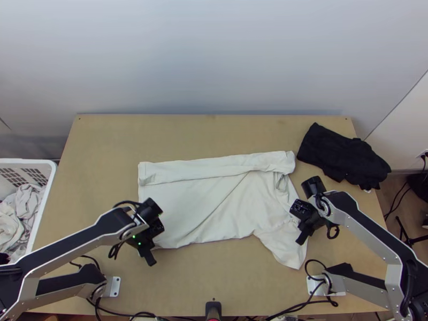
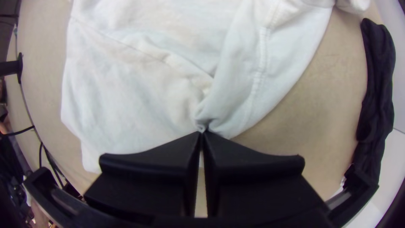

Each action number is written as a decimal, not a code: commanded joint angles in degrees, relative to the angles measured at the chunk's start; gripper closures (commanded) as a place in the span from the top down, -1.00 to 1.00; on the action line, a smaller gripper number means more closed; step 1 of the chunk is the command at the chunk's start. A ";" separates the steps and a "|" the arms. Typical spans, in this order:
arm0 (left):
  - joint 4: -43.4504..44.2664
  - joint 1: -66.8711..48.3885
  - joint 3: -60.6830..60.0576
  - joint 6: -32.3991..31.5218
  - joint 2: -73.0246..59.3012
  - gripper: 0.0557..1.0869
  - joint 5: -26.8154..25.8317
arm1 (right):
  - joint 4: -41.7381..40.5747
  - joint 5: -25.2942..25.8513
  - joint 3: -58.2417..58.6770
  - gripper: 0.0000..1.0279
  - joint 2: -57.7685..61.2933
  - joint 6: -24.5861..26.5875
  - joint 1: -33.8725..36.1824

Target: Fold the t-shirt

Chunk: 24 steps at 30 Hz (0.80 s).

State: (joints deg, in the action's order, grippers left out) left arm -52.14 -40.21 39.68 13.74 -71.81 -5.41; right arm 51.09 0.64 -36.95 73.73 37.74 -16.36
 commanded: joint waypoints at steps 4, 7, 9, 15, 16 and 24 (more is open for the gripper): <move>-8.77 15.33 6.55 7.18 2.55 -0.92 -8.30 | 6.74 -0.12 -3.83 -0.94 -4.92 3.48 5.99; -11.41 19.55 9.36 9.55 2.55 -0.92 -8.57 | 10.52 -1.26 -8.31 -0.94 -5.09 4.28 7.40; -11.84 20.96 10.15 10.43 2.38 -0.92 -8.74 | 11.40 -2.40 -11.13 -0.94 -4.56 4.36 7.66; -11.76 24.21 12.53 11.40 0.44 -0.92 -9.00 | 12.54 -3.98 -18.42 -0.94 0.45 3.92 7.75; -11.76 24.91 13.23 11.66 -0.08 -0.92 -9.00 | 12.54 -4.34 -19.56 -0.94 1.41 3.84 8.10; -10.88 30.27 19.64 13.33 -5.97 -0.92 -9.62 | 12.81 -7.85 -29.06 -0.94 9.06 1.81 9.42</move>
State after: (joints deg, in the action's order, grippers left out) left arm -63.59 -14.35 54.61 25.85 -73.52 -14.50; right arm 63.53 -5.02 -58.37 77.17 41.04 -7.92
